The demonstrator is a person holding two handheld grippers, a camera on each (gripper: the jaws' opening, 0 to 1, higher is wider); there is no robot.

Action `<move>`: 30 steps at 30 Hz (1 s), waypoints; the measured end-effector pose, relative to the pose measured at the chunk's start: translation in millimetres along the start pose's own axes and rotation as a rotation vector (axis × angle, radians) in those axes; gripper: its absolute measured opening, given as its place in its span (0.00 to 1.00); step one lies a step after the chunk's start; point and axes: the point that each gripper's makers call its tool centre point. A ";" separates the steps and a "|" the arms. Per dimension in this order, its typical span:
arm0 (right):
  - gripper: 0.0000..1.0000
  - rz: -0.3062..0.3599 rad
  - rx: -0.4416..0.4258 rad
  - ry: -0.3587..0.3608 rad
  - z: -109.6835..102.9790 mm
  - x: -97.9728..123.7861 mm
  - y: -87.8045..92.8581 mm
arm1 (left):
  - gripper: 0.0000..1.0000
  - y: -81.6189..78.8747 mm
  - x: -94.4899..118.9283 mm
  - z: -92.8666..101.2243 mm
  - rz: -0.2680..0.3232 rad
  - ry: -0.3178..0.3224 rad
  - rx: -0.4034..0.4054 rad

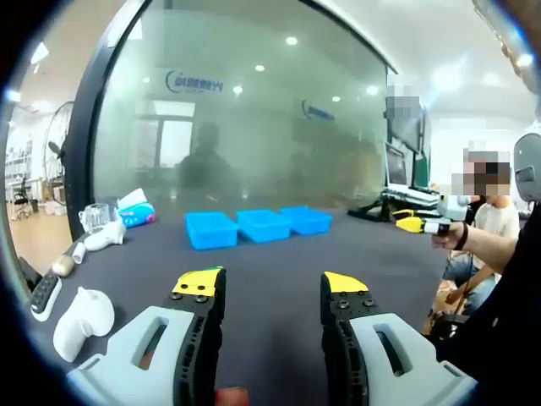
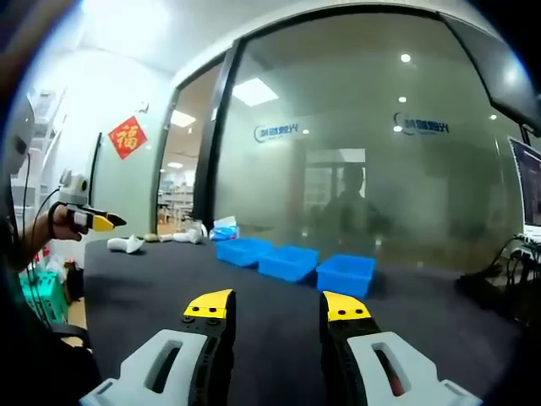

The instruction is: Sort the screws, nuts, and washers into the corresponding bins

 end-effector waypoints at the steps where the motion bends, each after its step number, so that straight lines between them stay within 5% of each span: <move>1: 0.36 0.000 -0.001 0.001 0.0 0.2 0.1 | 0.44 -0.3 -0.1 0.1 0.001 0.000 0.001; 30: 0.35 0.023 -0.025 0.018 0.8 9.9 -3.8 | 0.44 -5.8 1.0 5.9 0.013 0.010 -0.002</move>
Point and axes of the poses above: the point that each gripper's makers call its tool centre point, and the gripper's own axes: x roughly backward along the fingers, z roughly to its right, y roughly out of its underside, and after that the axes turned 4 degrees about -y, right-handed
